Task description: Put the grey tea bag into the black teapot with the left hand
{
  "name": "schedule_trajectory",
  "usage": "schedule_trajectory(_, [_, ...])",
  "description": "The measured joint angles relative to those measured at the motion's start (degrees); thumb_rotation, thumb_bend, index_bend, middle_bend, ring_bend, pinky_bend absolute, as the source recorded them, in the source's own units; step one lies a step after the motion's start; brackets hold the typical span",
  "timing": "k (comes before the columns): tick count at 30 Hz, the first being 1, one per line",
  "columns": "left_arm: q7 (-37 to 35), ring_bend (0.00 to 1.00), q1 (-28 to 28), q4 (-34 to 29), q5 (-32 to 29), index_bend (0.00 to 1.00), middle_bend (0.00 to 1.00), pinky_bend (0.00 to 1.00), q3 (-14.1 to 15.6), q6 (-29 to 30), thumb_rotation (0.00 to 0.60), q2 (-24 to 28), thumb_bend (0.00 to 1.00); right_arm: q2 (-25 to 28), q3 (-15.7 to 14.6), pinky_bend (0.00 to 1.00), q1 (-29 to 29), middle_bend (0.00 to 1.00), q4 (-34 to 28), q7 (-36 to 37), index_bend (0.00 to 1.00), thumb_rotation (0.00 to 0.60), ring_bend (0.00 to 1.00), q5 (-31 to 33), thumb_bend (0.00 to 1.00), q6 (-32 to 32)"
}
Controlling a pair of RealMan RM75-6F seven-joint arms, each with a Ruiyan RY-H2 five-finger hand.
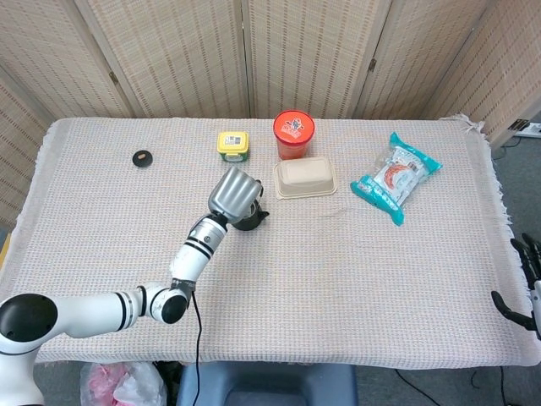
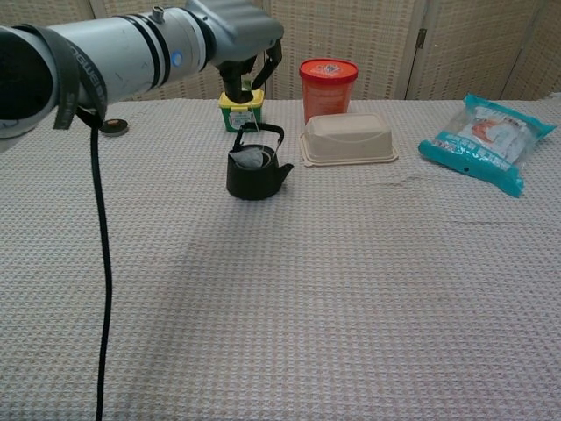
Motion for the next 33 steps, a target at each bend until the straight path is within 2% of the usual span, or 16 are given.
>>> schedule_trajectory(10, [-4.89, 1.0, 2.11, 1.27, 0.28, 0.59, 1.0, 1.0, 1.1, -1.48, 0.6, -1.97, 0.39, -0.1, -0.39, 0.0, 0.04, 0.0, -0.17, -0.44, 0.0, 0.6, 0.0, -1.09, 0.24, 0.18])
schedule_trajectory(23, [-1.5, 1.0, 0.45, -0.25, 1.04, 0.58, 1.0, 1.0, 0.64, 0.53, 0.6, -4.95, 0.39, 0.3, -0.68, 0.0, -0.99, 0.0, 0.69, 2.08, 0.0, 0.6, 0.0, -2.58, 0.24, 2.53])
schedule_trajectory(31, [0.48, 1.0, -0.37, -1.91, 1.02, 0.51, 1.0, 1.0, 0.4, 2.35, 0.6, -7.16, 0.39, 0.5, -1.08, 0.0, -1.94, 0.0, 1.39, 3.84, 0.0, 0.6, 0.0, -4.27, 0.25, 4.96])
schedule_trajectory(33, [0.62, 1.0, -0.59, -2.29, 1.3, 0.44, 1.0, 1.0, 0.41, 2.53, 0.6, -8.08, 0.39, 0.53, -1.17, 0.0, -2.04, 0.0, 1.65, 4.23, 0.0, 0.6, 0.0, -4.61, 0.25, 5.14])
